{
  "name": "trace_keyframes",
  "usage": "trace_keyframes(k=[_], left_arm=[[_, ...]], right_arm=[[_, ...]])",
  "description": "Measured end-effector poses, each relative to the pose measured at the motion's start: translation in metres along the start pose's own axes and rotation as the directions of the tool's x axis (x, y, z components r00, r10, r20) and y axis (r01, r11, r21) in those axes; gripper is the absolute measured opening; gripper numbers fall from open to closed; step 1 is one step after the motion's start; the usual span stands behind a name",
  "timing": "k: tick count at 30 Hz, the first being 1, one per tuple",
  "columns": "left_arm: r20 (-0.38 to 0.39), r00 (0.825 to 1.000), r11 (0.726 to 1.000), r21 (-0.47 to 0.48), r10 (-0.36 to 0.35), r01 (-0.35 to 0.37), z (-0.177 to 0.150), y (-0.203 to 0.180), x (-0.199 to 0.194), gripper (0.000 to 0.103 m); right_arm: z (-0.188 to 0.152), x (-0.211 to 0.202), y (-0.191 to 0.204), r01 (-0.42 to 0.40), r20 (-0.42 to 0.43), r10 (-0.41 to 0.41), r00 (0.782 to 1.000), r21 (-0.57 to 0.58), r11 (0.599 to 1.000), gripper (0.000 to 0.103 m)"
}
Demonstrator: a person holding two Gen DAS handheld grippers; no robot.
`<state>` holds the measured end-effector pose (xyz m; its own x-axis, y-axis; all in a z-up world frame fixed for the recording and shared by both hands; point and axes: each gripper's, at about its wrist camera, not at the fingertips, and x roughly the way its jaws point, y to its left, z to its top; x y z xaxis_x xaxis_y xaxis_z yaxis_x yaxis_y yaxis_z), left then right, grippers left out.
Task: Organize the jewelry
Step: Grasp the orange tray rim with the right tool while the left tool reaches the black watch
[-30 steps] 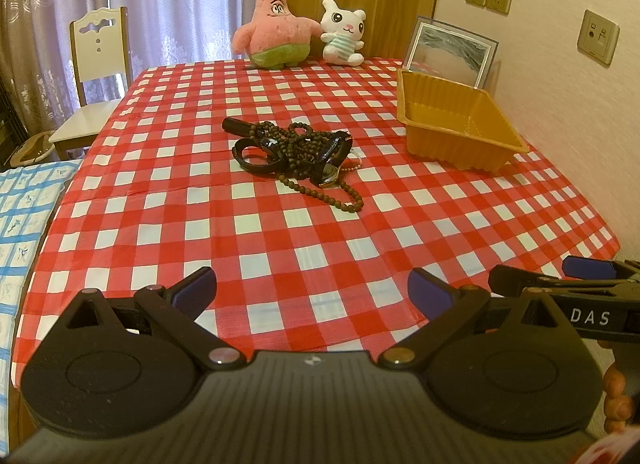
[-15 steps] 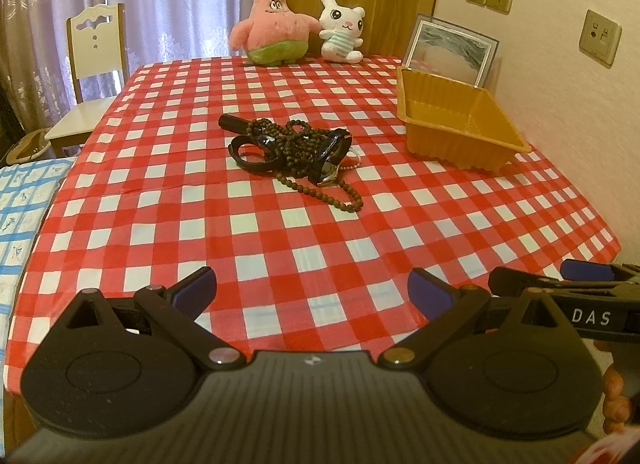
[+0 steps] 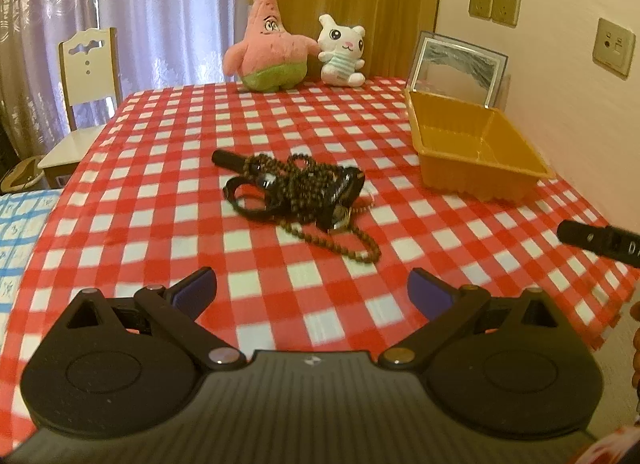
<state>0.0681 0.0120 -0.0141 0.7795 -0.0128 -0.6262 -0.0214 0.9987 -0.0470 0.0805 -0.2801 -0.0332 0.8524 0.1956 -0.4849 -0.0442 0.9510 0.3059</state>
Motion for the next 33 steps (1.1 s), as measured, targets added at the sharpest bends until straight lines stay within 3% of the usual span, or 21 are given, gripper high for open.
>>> trace_keyframes(k=[5, 12, 22, 26, 30, 33], left_arm=[[0.013, 1.000, 1.000, -0.004, -0.016, 0.016, 0.017, 0.001, 0.030, 0.101], [0.027, 1.000, 1.000, 0.013, -0.012, 0.012, 0.035, 0.000, 0.066, 0.099], [0.031, 0.999, 0.999, 0.021, -0.026, 0.025, 0.050, -0.001, 0.101, 0.099], [0.022, 0.999, 0.999, 0.030, -0.027, 0.026, 0.052, -0.003, 0.110, 0.099], [0.016, 1.000, 0.999, 0.024, -0.026, 0.026, 0.052, -0.003, 0.116, 0.099], [0.015, 1.000, 0.999, 0.024, -0.024, 0.024, 0.052, -0.002, 0.116, 0.099]], right_arm=[[0.021, 0.032, -0.014, 0.038, 0.047, -0.041, 0.998, 0.064, 0.997, 0.086], [0.036, 0.076, -0.038, 0.124, 0.117, -0.148, 0.982, 0.195, 0.973, 0.078], [0.036, 0.120, -0.053, 0.181, 0.181, -0.245, 0.952, 0.313, 0.932, 0.062], [0.036, 0.134, -0.057, 0.181, 0.196, -0.259, 0.946, 0.341, 0.923, 0.055], [0.039, 0.147, -0.064, 0.153, 0.182, -0.238, 0.954, 0.385, 0.910, 0.047], [0.042, 0.155, -0.068, 0.142, 0.160, -0.220, 0.962, 0.396, 0.907, 0.034]])
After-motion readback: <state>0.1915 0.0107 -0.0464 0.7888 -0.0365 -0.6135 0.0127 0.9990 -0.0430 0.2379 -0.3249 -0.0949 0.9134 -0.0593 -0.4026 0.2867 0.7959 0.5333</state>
